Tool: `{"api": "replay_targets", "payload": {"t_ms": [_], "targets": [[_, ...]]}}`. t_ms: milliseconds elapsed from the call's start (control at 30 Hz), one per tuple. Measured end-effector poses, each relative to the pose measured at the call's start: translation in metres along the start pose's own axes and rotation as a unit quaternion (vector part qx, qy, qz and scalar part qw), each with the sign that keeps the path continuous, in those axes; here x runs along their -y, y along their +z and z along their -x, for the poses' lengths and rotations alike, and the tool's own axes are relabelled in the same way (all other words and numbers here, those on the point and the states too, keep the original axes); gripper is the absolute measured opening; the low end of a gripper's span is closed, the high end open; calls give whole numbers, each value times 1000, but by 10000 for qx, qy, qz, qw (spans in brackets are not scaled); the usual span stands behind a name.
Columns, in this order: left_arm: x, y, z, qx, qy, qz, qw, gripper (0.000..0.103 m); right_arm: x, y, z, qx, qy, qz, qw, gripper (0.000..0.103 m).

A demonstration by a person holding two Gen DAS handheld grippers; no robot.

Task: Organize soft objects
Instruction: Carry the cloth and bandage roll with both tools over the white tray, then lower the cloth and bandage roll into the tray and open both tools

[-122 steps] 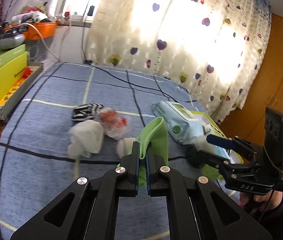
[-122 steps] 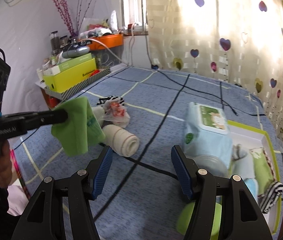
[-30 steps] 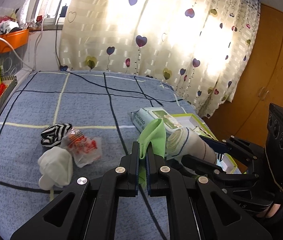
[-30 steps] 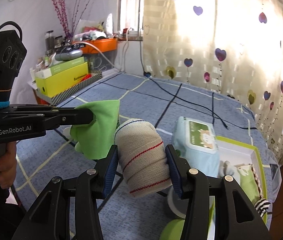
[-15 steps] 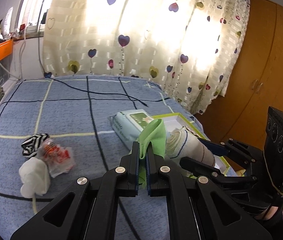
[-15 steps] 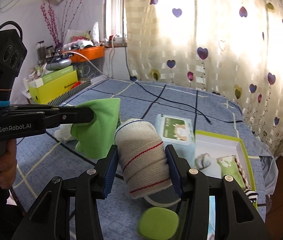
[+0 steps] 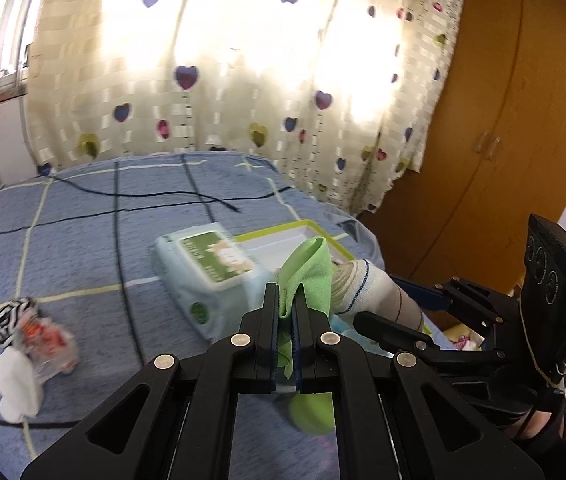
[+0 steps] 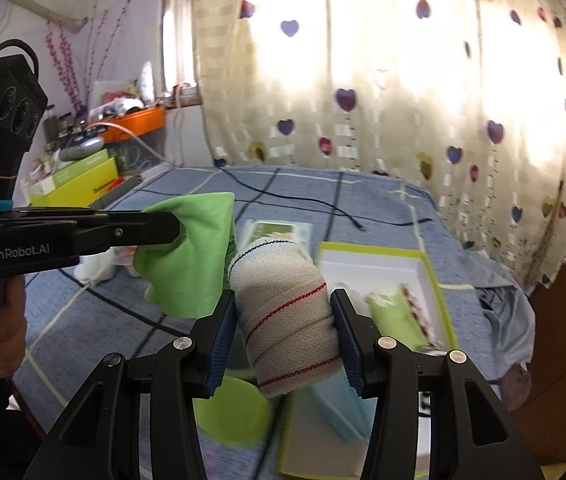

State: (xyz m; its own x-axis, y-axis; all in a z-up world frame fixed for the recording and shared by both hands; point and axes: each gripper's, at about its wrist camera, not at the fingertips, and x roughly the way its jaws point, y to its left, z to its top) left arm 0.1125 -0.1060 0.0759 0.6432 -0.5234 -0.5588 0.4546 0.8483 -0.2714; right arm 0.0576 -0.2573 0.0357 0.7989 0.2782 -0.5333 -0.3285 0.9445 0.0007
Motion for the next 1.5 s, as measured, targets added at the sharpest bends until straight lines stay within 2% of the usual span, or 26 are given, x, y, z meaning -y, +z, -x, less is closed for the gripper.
{"api": "replay_targets", "payload": {"t_ms": [400,600,800,967,1100,1500], "targets": [[53,5,-37,-296,-425,-332,9981,5,62,-27,24,-56,-467,-459,9978,46],[73,-12,-60,-718,-638,-426,9945,5,78,-44,25,-223,-538,-593,9965,46],[85,-32,-88,-1232,-782,-414,9884,5,90,-63,9,-558,-520,-734,9944,47],[83,-40,-113,-1625,-685,-304,9839,5,99,-72,-8,-790,-467,-843,9922,47],[80,-39,-125,-1723,-564,-233,9832,5,102,-72,-18,-841,-421,-865,9918,47],[65,-15,-157,-1633,-162,-79,9864,5,117,-52,-54,-795,-292,-850,9928,47]]}}
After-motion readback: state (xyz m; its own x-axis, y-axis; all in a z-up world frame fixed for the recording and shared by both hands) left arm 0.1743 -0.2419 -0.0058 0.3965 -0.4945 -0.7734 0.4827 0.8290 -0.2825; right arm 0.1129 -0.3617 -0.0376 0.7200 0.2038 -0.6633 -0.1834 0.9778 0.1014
